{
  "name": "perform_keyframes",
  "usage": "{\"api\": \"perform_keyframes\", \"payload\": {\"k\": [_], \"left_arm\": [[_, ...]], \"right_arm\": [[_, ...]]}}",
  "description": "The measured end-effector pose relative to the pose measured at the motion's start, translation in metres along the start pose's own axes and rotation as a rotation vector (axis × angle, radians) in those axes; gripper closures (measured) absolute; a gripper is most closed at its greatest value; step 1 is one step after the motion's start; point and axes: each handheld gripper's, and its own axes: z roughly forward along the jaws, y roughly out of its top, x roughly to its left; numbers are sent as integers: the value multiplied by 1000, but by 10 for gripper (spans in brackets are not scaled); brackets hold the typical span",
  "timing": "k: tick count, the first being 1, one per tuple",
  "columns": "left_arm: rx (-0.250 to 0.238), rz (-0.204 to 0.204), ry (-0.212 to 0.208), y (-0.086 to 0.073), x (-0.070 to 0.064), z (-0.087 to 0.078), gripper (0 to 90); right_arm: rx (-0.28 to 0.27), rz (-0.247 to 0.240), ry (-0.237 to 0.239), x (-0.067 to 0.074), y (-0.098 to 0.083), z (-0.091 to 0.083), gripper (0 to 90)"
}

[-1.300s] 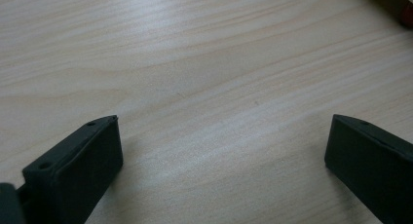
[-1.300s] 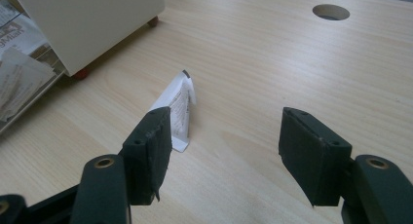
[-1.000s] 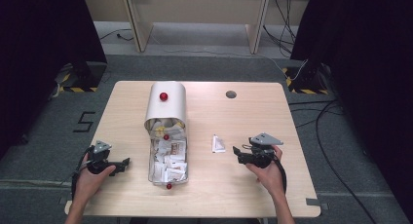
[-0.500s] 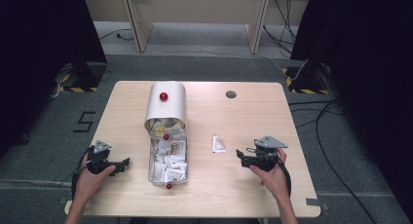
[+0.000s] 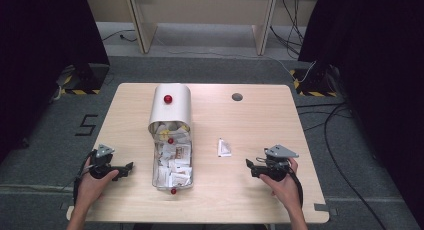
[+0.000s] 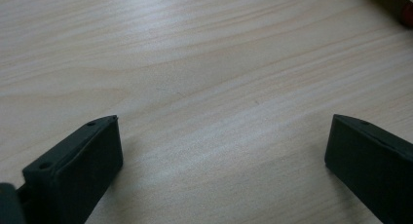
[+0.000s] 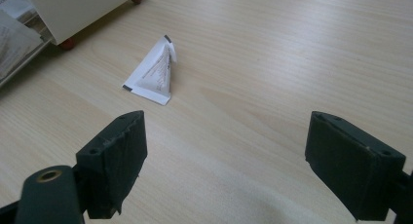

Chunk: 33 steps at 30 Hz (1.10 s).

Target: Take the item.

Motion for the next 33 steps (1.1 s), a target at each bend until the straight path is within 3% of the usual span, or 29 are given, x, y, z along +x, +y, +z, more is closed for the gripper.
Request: {"api": "perform_keyframes", "payload": {"k": [16,33], "left_arm": [[0,1,-1,0,0,0,0],[0,1,0,0,0,0,0]], "right_arm": [[37,-15,0,7,-21,-4,167],[59,-3,-22,4,-42,-17,168]]}}
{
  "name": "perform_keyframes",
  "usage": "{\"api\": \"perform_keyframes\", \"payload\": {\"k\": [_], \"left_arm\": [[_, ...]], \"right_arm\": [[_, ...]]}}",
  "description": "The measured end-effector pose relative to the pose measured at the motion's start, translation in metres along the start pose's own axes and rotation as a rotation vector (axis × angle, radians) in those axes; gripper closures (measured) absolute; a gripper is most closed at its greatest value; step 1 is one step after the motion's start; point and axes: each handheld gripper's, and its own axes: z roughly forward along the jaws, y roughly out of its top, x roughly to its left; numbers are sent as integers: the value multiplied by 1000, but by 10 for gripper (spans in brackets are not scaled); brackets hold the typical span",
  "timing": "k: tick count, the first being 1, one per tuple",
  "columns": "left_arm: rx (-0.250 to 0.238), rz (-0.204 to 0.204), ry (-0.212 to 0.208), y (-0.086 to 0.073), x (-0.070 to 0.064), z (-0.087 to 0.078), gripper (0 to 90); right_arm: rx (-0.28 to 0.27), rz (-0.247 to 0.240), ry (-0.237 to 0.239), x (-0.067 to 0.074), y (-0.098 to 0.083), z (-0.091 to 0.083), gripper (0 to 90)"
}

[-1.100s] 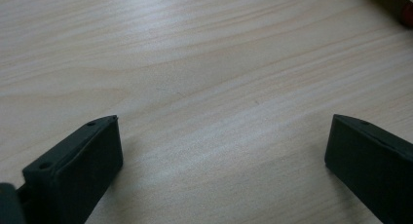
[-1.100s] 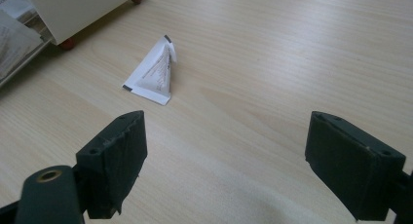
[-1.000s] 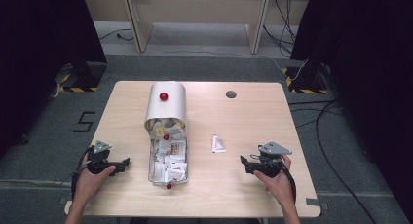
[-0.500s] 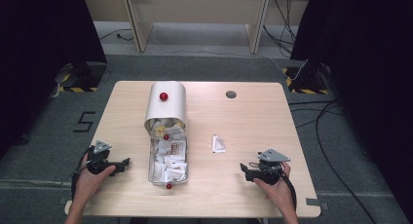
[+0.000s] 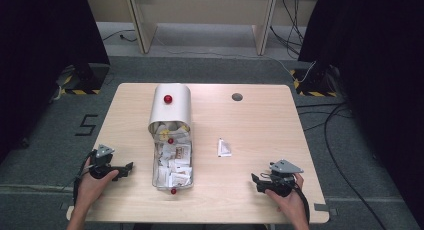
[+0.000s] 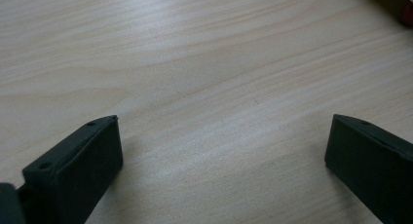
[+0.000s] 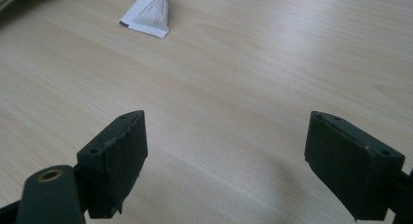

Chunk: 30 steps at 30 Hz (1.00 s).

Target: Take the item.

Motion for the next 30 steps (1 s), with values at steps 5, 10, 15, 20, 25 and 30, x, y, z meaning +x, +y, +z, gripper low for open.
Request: {"api": "perform_keyframes", "payload": {"k": [5,10,15,20,25,30], "left_arm": [[0,0,0,0,0,0,0],[0,0,0,0,0,0,0],[0,0,0,0,0,0,0],[0,0,0,0,0,0,0],[0,0,0,0,0,0,0],[1,1,1,0,0,0,0]], "right_arm": [[16,-12,-6,1,-4,-3,171],[44,-24,-26,1,-8,-2,178],[65,-22,-41,-1,-10,-4,179],[96,-16,-46,-4,-13,-6,164],[125,-20,-6,-5,-15,-7,30],[142,-37,9,-6,-16,-6,5]]}}
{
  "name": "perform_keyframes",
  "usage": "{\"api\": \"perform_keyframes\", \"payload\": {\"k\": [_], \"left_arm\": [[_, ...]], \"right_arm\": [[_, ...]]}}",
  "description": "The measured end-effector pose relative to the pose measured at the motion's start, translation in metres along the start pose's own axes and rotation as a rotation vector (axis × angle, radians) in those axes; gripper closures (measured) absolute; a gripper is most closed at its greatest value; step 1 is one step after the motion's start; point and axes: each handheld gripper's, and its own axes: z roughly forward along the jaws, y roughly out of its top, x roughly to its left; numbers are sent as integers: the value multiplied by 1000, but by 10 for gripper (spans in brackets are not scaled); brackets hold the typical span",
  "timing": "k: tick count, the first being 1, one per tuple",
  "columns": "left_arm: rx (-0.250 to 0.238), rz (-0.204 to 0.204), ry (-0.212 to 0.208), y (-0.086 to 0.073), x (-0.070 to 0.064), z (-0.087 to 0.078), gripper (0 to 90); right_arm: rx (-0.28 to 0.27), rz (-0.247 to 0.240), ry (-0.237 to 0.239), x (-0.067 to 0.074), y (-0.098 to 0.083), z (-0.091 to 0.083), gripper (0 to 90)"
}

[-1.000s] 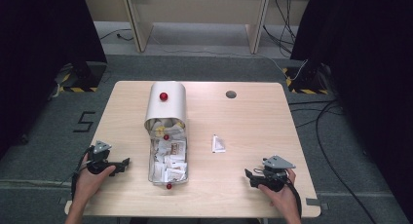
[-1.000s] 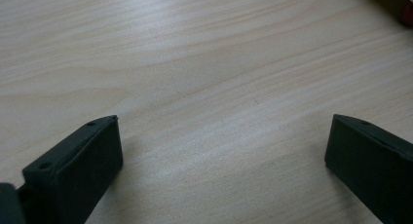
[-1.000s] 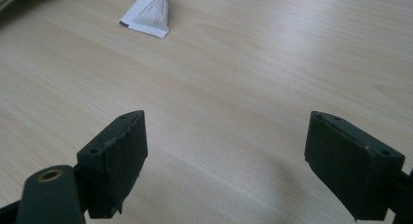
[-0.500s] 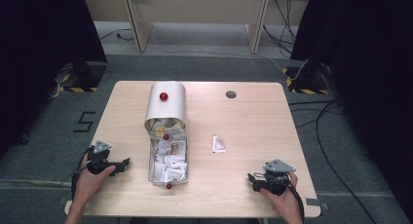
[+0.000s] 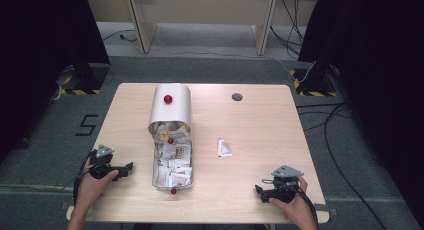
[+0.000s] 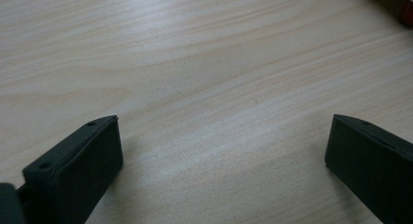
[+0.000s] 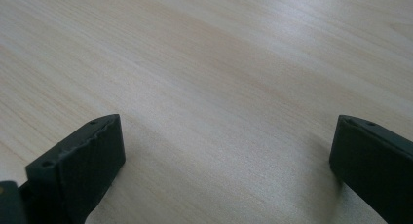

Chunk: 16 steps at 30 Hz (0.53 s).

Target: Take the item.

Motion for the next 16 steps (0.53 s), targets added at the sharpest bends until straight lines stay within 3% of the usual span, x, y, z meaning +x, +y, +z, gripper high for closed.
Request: {"api": "perform_keyframes", "payload": {"k": [16], "left_arm": [[0,0,0,0,0,0,0]], "right_arm": [[-1,0,-3,-1,0,0,5]]}}
